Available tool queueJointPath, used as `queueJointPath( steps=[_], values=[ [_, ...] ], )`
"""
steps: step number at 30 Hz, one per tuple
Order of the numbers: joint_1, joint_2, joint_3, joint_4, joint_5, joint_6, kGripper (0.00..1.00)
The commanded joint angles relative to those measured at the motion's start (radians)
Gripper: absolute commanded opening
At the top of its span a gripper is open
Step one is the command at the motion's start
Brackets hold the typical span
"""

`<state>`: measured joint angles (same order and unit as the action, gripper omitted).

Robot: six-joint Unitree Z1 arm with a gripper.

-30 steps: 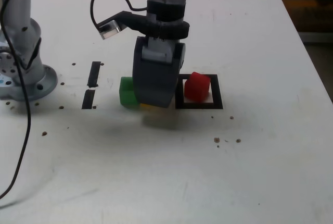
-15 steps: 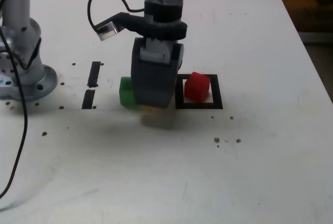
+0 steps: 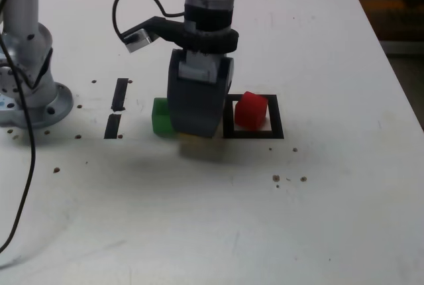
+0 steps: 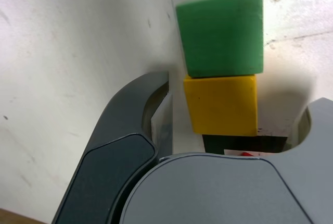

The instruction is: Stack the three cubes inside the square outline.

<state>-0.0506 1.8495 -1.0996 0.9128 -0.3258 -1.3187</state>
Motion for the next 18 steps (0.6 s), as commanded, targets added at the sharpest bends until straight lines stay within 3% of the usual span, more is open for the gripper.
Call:
queueJointPath(
  steps=[1,5,13,18],
  values=[
    [-0.004,0.01,-0.009,0.008,0.005,0.0,0.8],
    [-0.007,0.02,-0.018,0.023,0.01,-0.001,0.71],
    [-0.006,0.017,-0.008,0.036,0.017,-0.001,0.41],
    [-0.006,0.01,-0.018,0.048,0.039,-0.001,0.34]
  ],
)
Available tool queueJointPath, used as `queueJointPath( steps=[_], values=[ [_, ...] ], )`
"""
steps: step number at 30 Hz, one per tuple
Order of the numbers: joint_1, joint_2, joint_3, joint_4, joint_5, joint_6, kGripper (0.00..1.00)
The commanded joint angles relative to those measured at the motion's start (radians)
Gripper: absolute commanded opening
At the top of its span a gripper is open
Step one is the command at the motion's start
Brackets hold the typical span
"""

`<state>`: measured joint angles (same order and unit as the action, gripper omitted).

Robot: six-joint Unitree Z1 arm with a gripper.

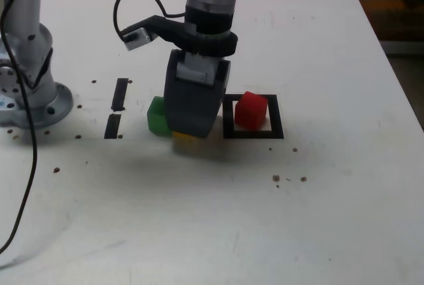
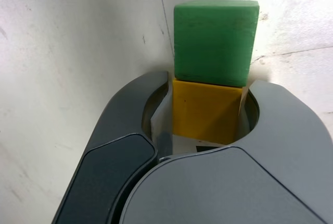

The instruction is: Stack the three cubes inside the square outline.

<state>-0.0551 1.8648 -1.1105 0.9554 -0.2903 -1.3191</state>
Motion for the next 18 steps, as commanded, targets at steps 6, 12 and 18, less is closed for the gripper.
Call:
queueJointPath(
  steps=[6,12,18],
  values=[
    [-0.002,-0.004,-0.021,0.02,-0.003,0.0,0.29],
    [-0.002,-0.005,-0.043,0.055,-0.008,0.0,0.29],
    [-0.002,-0.035,-0.088,0.125,-0.005,0.0,0.3]
  ],
)
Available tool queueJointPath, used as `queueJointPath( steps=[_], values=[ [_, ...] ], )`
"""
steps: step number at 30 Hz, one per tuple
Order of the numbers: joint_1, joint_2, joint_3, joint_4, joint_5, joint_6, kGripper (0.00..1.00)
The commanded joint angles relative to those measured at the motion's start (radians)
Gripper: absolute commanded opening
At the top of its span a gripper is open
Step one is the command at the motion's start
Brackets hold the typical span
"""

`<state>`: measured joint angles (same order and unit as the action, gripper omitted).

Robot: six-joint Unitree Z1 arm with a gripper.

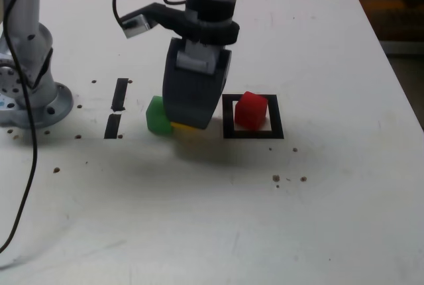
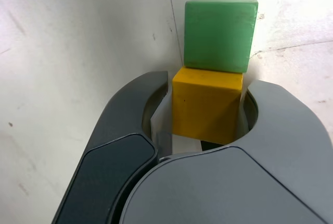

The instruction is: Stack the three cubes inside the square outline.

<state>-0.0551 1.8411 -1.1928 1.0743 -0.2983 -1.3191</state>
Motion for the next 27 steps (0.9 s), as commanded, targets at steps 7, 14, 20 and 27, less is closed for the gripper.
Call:
queueJointPath(
  steps=[7,14,20,27],
  values=[
    [-0.006,-0.055,-0.076,0.1,0.028,0.001,0.29],
    [-0.031,-0.08,-0.161,0.189,0.064,0.003,0.27],
    [-0.059,-0.065,-0.263,0.26,0.137,0.048,0.27],
    [-0.083,0.097,-0.524,0.403,0.185,0.233,0.27]
  ],
)
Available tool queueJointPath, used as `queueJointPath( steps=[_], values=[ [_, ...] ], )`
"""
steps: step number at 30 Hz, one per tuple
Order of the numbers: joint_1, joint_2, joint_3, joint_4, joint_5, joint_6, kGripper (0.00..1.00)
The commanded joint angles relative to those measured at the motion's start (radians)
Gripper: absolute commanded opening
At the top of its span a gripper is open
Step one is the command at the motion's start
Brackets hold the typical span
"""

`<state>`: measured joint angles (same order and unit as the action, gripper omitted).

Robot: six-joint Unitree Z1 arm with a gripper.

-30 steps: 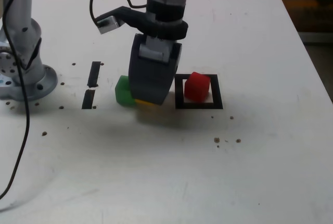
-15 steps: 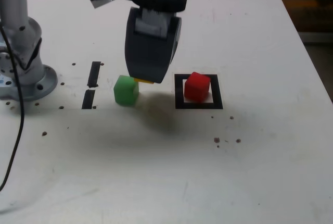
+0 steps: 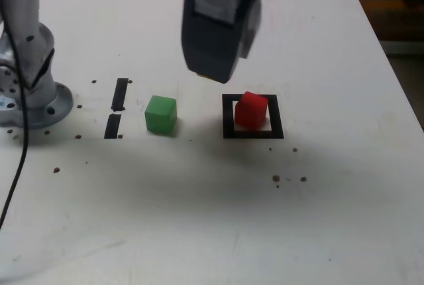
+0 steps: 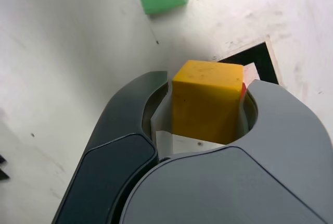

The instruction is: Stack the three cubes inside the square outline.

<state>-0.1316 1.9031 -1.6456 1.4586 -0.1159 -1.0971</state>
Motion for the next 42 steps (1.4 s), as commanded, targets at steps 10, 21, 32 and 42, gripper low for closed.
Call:
queueJointPath(
  steps=[10,21,32,42],
  values=[
    [-0.048,0.155,-0.286,0.167,0.035,0.125,0.27],
    [-0.048,0.16,-0.318,0.174,-0.015,0.299,0.27],
    [-0.049,0.135,-0.26,0.143,-0.068,0.348,0.27],
    [-0.055,0.107,-0.191,0.076,-0.016,0.363,0.25]
  ],
)
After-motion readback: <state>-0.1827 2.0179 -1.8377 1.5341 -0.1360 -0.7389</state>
